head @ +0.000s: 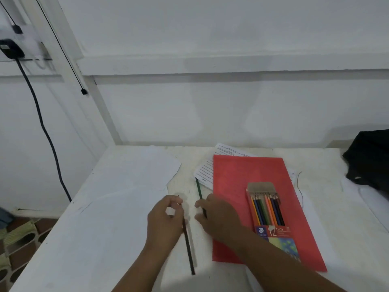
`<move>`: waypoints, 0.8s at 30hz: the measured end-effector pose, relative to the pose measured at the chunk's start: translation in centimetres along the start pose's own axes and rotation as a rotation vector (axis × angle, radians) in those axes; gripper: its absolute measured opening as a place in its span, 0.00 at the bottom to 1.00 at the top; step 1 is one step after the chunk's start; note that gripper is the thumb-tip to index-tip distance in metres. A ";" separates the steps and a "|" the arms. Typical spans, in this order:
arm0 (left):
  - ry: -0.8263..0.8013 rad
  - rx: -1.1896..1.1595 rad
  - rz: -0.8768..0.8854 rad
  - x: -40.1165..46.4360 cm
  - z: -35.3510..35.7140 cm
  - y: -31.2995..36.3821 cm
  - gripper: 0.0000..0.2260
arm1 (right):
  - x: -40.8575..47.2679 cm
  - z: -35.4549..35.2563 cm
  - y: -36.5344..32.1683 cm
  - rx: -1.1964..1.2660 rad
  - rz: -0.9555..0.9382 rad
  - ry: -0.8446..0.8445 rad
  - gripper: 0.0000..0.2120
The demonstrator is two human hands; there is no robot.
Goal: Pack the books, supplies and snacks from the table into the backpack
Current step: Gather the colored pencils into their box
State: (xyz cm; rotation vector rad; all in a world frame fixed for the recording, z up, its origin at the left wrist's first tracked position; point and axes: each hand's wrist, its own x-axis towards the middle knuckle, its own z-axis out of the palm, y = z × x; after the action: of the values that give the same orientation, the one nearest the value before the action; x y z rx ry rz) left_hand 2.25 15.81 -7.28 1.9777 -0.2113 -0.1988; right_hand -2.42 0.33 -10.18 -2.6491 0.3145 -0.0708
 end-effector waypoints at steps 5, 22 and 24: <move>0.012 -0.294 -0.243 1.6 -1.4 0.2 0.08 | 0.2 -0.9 0.4 0.134 0.092 -0.038 0.14; -0.402 -0.570 -0.172 1.7 10.6 6.4 0.21 | -7.7 -9.0 11.9 0.290 0.235 0.346 0.17; -0.373 -0.439 -0.062 1.4 12.4 6.2 0.24 | -7.5 -8.7 13.0 0.203 0.188 0.308 0.20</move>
State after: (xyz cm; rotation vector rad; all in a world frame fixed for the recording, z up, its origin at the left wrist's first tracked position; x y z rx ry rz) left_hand 0.36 1.98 -6.64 1.4994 -0.3165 -0.6039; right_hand -13.30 -12.98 -8.39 -2.3916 0.6211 -0.4294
